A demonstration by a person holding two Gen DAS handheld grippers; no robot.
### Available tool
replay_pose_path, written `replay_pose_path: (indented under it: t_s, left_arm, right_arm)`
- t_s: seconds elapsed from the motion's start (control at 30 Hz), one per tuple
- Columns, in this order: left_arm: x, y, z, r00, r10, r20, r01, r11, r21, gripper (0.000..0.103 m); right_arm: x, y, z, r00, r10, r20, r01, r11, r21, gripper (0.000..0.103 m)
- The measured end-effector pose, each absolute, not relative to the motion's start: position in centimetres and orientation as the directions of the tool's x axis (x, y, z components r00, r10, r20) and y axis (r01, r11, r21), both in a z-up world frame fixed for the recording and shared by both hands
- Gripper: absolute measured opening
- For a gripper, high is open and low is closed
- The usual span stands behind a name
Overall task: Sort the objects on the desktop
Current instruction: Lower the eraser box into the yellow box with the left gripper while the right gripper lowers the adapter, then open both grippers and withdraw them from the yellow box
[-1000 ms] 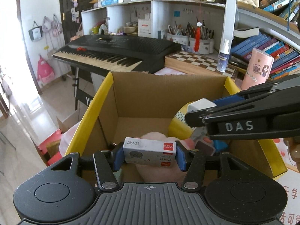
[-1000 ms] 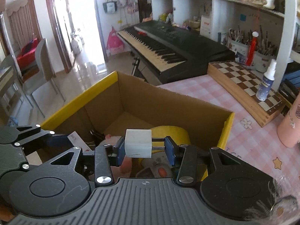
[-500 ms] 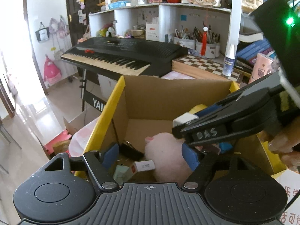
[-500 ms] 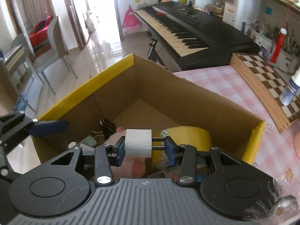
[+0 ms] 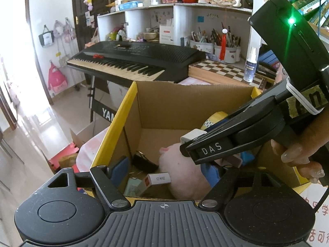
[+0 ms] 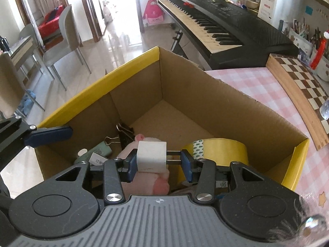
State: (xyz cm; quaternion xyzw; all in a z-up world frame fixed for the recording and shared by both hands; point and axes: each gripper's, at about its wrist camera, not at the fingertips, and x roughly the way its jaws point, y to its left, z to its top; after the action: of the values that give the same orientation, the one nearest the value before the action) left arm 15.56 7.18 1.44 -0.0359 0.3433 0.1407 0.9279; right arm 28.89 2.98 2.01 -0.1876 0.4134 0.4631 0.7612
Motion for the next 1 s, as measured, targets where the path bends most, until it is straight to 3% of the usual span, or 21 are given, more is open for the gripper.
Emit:
replay_pose_path:
  t_s: [0.2,0.5,1.0]
  left_arm:
    - [15.1,7.0,1.7,0.741,0.221,-0.635,-0.276,0.961,0.012,0.080]
    - [13.5,5.9,2.9,0.789,0.155,-0.595,-0.197,0.980,-0.006,0.087]
    - [7.7,4.7,5.0,0.866,0.058,-0.497,-0.073,0.997,-0.012,0.091]
  right_arm:
    - [28.4,2.0,2.9,0.245,0.568,-0.785,-0.840,0.529,0.120,0.051]
    - [25.2,-3.1,6.4,0.384,0.612,-0.692,-0.772,0.624,0.123,0.054]
    - [15.7,-12.1,9.0,0.689,0.461,-0.559,-0.494,0.863,0.102,0.054]
